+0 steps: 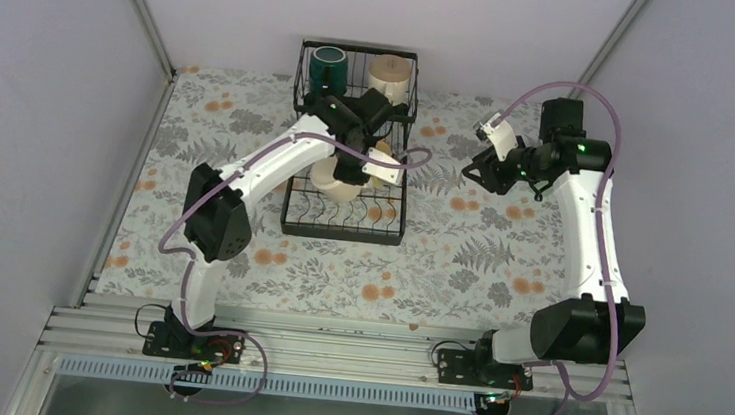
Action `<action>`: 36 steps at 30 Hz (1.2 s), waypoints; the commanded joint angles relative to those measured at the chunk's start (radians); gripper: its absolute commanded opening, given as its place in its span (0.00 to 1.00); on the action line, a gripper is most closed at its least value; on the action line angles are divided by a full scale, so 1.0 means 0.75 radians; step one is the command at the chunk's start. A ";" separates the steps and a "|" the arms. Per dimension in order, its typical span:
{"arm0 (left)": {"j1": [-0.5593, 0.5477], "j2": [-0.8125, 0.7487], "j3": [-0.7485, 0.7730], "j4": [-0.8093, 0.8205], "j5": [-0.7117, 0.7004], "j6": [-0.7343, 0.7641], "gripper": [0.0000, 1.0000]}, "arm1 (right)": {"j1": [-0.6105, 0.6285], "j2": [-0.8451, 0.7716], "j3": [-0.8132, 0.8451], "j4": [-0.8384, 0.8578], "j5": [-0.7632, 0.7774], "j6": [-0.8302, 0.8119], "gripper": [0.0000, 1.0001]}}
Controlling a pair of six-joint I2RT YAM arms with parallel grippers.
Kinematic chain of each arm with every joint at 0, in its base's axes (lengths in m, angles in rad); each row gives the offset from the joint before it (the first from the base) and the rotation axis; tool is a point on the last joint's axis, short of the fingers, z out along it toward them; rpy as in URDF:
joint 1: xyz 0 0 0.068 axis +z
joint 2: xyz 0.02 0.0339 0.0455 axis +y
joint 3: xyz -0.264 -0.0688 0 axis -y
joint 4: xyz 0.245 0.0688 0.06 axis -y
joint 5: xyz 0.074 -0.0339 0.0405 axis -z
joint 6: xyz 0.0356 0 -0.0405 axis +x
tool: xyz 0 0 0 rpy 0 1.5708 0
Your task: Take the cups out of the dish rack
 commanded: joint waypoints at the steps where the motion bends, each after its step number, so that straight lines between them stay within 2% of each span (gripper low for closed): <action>1: 0.011 -0.105 0.101 -0.010 -0.070 -0.038 0.02 | 0.009 -0.001 -0.024 0.054 -0.062 0.041 0.39; 6: 0.011 -0.136 0.174 0.023 -0.041 -0.087 0.02 | 0.008 0.006 -0.067 0.084 -0.130 0.063 0.39; 10: 0.010 -0.185 0.205 0.099 0.038 -0.131 0.02 | 0.007 0.007 -0.146 0.105 -0.294 0.040 0.40; 14: 0.009 -0.267 0.149 0.212 0.153 -0.171 0.02 | 0.008 0.021 -0.225 0.093 -0.477 -0.040 0.43; 20: 0.008 -0.422 -0.035 0.433 0.295 -0.240 0.02 | 0.009 0.044 -0.274 0.131 -0.613 -0.106 0.49; 23: 0.006 -0.438 -0.056 0.492 0.382 -0.309 0.02 | 0.011 0.058 -0.288 0.181 -0.680 -0.110 0.51; 28: 0.002 -0.461 -0.102 0.610 0.452 -0.373 0.02 | 0.018 0.183 -0.203 0.149 -0.830 -0.118 0.54; 33: 0.002 -0.538 -0.269 0.841 0.432 -0.391 0.02 | 0.032 0.336 -0.048 -0.027 -0.970 -0.254 0.55; 36: 0.002 -0.556 -0.337 0.941 0.436 -0.408 0.02 | 0.041 0.373 -0.021 -0.014 -1.009 -0.250 0.56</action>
